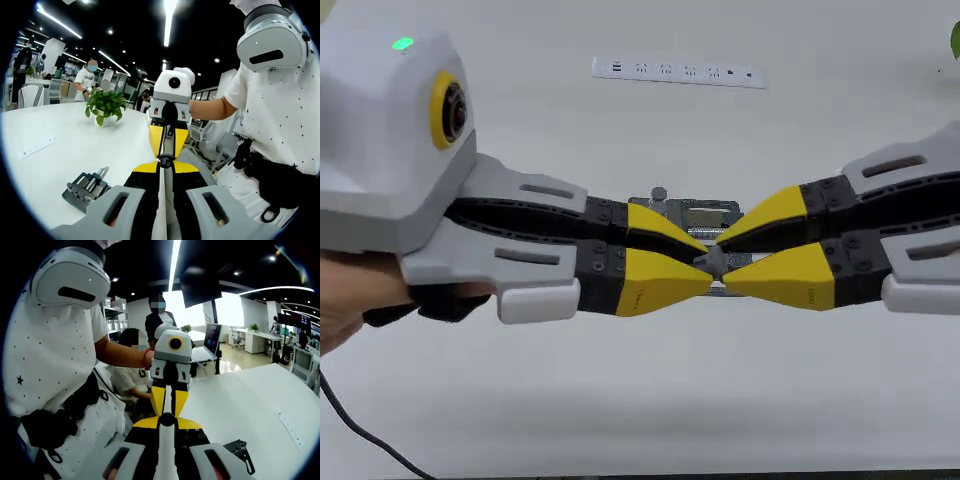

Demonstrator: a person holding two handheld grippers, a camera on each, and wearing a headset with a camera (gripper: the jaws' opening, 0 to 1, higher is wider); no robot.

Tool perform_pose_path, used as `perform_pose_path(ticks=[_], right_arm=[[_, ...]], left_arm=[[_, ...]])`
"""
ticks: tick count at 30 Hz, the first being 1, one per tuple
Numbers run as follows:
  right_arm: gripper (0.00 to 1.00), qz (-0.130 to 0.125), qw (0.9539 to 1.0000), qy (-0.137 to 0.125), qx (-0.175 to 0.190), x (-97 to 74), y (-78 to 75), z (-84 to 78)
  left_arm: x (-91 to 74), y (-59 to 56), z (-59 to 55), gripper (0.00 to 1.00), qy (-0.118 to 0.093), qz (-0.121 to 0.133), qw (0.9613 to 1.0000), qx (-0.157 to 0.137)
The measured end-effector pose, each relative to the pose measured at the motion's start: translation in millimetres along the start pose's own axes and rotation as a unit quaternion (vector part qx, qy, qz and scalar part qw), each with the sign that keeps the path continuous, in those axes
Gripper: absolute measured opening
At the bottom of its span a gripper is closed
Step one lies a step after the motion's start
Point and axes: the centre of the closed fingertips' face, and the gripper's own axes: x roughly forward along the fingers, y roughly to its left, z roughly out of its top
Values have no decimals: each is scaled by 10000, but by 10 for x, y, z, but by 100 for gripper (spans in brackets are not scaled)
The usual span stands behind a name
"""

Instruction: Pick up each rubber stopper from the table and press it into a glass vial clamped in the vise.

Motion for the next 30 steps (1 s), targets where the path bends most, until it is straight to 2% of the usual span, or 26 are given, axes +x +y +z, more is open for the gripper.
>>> perform_pose_path(ticks=[3, 5, 7, 15, 18, 23, 25, 30], right_arm=[[5, 34, 10000, 46, 29, 8, -5, -16], [5, 37, 10000, 73, 40, 7, -16, -20], [5, 34, 9999, 103, 52, -2, -34, -26], [5, -176, 9993, 292, 128, -56, -251, -45], [5, -268, 9986, 442, 146, -35, -366, -69], [5, -350, 9967, 728, 119, 25, -547, -126], [5, -380, 9956, 852, 106, 66, -625, -148], [5, -426, 9903, 1320, 44, 164, -819, -256]], left_arm=[[-8, 7, -12, 6, -78, 91, 9999, 8], [-22, 24, -11, 11, -140, 186, 9997, 9], [-52, 66, -47, 17, -117, 354, 9993, 71], [-179, 165, -185, 31, -166, 826, 9964, 84], [-226, 231, -295, 37, -60, 1063, 9942, 134], [-302, 310, -408, 46, -47, 1339, 9908, 175], [-336, 350, -479, 50, 42, 1470, 9889, 217], [-415, 436, -591, 62, 74, 1733, 9843, 329]])
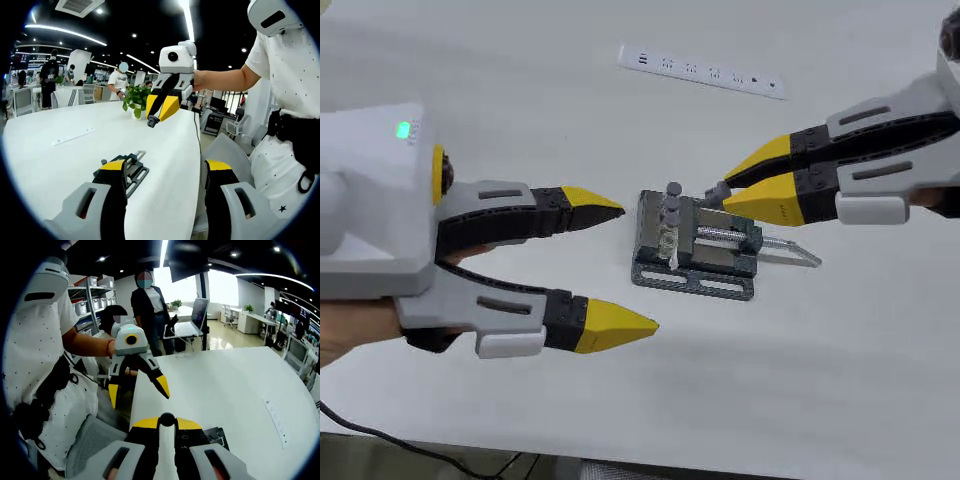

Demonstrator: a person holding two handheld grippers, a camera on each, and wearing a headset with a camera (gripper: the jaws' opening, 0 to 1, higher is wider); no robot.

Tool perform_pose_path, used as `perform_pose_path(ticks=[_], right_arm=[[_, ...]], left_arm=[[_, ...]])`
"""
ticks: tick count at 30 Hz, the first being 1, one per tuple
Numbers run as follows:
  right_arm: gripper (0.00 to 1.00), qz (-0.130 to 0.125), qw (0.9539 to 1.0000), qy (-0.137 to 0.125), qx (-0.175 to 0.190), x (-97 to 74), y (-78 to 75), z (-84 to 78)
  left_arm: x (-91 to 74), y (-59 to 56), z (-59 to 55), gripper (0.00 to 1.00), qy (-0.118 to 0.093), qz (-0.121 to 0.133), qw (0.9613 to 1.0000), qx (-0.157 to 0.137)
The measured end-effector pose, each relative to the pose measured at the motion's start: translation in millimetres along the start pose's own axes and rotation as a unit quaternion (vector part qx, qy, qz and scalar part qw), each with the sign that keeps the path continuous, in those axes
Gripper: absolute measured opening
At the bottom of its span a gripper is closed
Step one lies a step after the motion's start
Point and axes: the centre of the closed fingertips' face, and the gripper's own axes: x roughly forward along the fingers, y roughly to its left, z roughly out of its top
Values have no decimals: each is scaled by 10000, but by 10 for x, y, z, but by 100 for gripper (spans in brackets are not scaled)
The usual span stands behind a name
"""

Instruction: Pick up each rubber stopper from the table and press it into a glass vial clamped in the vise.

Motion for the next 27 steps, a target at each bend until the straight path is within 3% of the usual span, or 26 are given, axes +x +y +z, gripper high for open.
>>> perform_pose_path(ticks=[4, 7, 12, 13, 18, 27], right_arm=[[5, -41, 9988, 476, -51, 114, -190, -101], [5, -42, 9968, 789, -94, 215, -272, -174], [5, -32, 9900, 1375, -319, 390, -398, -335], [5, -68, 9863, 1598, -402, 416, -439, -398], [5, -43, 9722, 2223, -734, 548, -523, -597], [5, 79, 9617, 2623, -793, 775, -602, -814]], left_arm=[[-26, 96, -156, 71, 154, 226, 9996, 25], [-46, 133, -217, 78, 155, 323, 9993, 94], [-64, 164, -327, 84, 236, 393, 9988, 147], [-65, 170, -361, 85, 280, 408, 9986, 186], [-79, 182, -440, 90, 352, 439, 9983, 148], [-103, 236, -553, 97, 461, 525, 9973, 206]])
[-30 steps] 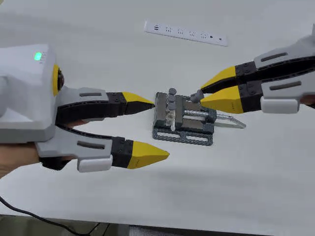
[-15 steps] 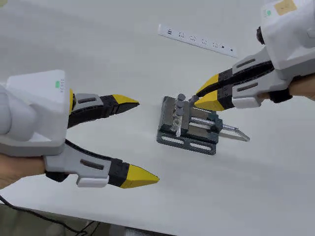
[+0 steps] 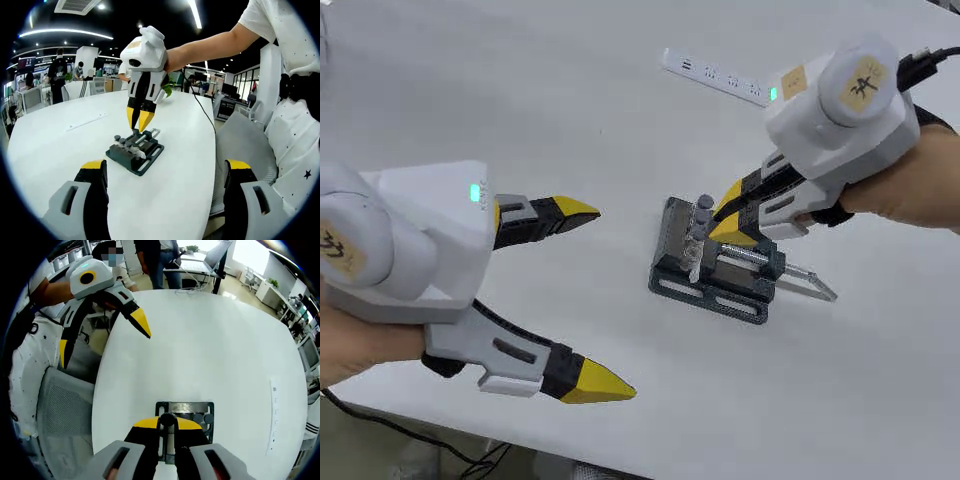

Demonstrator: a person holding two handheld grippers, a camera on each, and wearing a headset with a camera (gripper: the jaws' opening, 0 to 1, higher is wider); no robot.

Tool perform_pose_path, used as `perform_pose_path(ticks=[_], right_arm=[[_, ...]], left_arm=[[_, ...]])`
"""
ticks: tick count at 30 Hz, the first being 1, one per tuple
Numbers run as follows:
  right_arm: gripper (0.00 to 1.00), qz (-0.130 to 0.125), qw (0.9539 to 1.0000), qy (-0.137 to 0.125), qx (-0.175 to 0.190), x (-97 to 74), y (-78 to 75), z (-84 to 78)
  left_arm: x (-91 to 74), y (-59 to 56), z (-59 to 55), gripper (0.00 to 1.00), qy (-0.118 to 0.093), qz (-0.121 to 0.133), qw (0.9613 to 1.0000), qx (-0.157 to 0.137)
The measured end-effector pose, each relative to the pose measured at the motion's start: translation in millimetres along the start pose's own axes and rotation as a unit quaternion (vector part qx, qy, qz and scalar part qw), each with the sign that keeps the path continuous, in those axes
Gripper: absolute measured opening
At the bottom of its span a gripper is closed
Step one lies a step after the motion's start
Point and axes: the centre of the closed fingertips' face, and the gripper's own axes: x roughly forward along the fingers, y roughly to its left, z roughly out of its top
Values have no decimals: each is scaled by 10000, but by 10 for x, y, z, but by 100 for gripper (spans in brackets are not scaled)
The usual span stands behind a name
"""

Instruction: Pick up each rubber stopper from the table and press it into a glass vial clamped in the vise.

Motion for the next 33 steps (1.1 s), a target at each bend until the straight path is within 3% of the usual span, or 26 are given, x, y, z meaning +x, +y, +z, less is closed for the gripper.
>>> perform_pose_path(ticks=[5, 17, 33], right_arm=[[5, -8, 9997, 251, -81, 127, -9, -63], [5, 7, 9987, 492, -102, 306, -70, -182], [5, 45, 9984, 554, -45, 369, -91, -236]], left_arm=[[-17, 26, -10, 99, -92, 65, 9999, -81], [-17, -6, -85, 99, -91, -4, 9999, -56], [-5, -5, -111, 99, -130, -27, 9998, -122]])
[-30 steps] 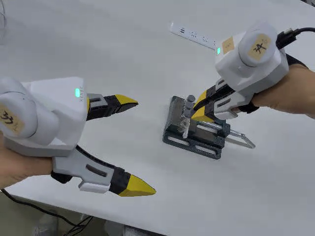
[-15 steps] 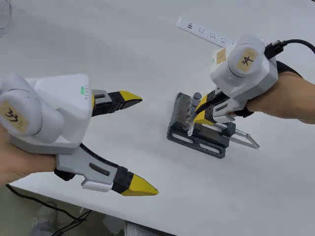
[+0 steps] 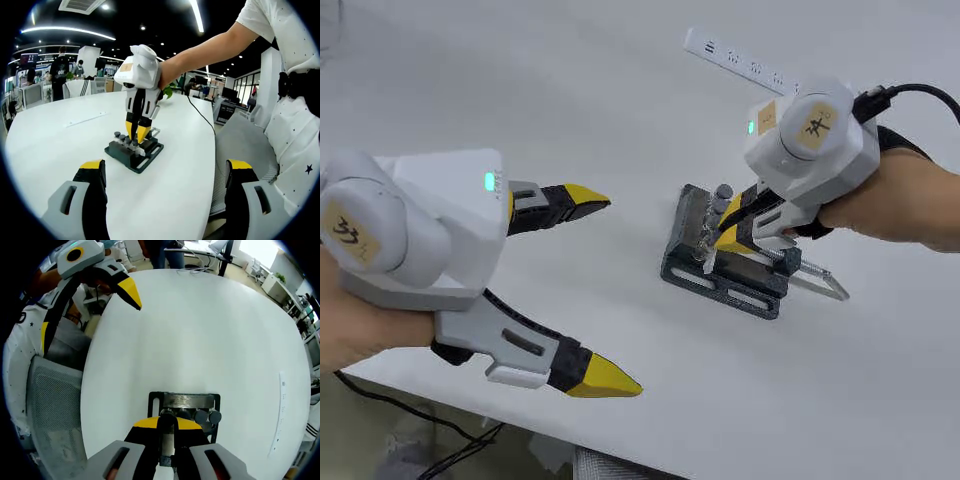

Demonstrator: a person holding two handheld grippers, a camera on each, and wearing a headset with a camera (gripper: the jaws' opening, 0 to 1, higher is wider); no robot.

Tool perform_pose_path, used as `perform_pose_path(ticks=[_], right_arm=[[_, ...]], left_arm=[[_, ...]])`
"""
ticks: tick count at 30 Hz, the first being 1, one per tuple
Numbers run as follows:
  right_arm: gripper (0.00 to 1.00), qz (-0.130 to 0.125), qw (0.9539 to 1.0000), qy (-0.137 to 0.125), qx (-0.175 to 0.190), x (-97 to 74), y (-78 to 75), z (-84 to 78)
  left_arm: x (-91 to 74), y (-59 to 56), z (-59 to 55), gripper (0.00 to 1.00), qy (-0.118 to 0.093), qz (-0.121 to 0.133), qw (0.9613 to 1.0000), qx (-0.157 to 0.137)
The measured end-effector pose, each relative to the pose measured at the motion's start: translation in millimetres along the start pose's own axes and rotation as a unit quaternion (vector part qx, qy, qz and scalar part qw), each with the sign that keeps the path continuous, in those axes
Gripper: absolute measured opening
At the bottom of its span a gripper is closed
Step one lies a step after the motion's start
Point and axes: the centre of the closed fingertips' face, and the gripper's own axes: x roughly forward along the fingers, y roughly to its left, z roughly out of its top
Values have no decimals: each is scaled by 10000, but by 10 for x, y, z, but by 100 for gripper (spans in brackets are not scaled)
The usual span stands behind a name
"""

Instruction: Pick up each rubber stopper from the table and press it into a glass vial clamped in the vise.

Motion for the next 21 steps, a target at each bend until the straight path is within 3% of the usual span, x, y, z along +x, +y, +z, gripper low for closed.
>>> perform_pose_path(ticks=[21], right_arm=[[5, 34, 10000, -1, -6, -1, 30, 30]], left_arm=[[9, -13, 28, 99, -81, -17, 10000, -46]])
